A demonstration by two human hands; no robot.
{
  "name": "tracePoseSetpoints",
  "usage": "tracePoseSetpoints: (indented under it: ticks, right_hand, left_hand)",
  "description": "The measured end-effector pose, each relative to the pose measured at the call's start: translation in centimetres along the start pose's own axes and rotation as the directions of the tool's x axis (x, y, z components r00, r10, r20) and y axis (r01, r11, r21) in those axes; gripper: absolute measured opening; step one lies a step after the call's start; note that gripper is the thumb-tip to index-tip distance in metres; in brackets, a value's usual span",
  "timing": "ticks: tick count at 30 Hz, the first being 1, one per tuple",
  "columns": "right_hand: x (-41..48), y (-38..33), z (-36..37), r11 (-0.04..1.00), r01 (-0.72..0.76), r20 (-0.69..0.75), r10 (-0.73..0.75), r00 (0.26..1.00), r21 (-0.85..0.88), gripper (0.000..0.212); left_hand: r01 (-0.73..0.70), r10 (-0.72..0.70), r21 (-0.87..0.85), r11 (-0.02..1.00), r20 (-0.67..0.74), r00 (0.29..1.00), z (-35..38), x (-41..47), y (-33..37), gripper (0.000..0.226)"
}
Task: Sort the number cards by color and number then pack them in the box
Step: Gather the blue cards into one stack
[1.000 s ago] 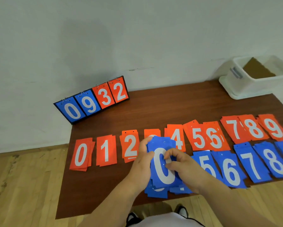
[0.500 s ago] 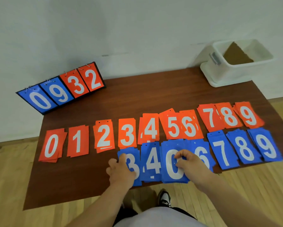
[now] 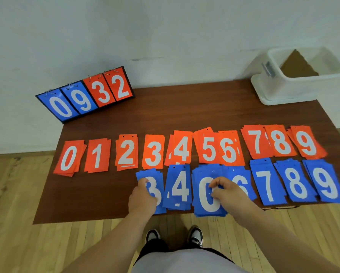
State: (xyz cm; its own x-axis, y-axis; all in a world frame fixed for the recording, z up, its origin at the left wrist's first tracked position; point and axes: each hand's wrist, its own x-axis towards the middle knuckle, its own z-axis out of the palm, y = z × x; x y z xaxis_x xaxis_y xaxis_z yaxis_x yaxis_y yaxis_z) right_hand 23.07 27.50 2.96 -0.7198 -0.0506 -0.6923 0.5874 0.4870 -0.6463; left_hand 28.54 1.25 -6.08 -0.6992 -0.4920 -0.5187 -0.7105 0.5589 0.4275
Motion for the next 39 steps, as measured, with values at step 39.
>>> tracePoseSetpoints:
  ticks: [39]
  right_hand:
    - [-3.1, -2.7, 12.2, 0.968, -0.049, 0.047, 0.039, 0.998, 0.245, 0.03]
  left_hand:
    - [-0.023, 0.307, -0.559, 0.829, 0.421, 0.853, -8.5, -5.1, 0.3, 0.035]
